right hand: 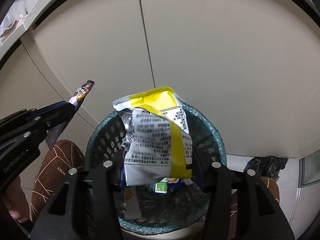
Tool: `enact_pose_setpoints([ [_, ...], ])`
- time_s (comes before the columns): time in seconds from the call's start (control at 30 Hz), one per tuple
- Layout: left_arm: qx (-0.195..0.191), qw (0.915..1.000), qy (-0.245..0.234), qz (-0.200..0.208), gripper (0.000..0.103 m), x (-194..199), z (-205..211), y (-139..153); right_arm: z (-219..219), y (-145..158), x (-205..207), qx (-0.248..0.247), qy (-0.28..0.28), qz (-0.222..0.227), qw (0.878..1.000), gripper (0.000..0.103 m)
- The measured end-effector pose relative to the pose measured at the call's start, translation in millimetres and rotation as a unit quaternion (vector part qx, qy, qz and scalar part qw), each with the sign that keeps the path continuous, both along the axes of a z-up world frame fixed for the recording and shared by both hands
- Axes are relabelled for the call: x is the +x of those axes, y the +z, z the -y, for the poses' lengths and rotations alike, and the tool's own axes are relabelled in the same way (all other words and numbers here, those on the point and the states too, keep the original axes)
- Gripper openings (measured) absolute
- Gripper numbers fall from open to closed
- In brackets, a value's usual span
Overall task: Collect trash
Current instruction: 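Carry the snack stick and chip bag down over the wastebasket with both tools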
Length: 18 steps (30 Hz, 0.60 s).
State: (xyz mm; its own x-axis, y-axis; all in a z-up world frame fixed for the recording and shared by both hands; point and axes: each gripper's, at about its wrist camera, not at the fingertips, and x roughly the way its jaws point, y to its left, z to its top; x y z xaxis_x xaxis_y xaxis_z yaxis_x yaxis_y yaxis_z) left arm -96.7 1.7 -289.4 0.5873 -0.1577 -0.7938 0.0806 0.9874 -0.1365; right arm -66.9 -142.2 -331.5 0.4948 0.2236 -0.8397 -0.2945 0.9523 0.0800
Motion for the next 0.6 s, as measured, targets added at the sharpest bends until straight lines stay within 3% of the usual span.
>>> enact_pose_setpoints([
  [0.27, -0.001, 0.9999, 0.006, -0.010, 0.014, 9, -2, -11, 4, 4, 0, 0.001, 0.005, -0.005, 1.000, 0.076],
  [0.6, -0.004, 0.9997, -0.002, -0.026, 0.014, 17, 1, -17, 33, 1, 3, 0.012, -0.016, -0.019, 1.000, 0.086],
])
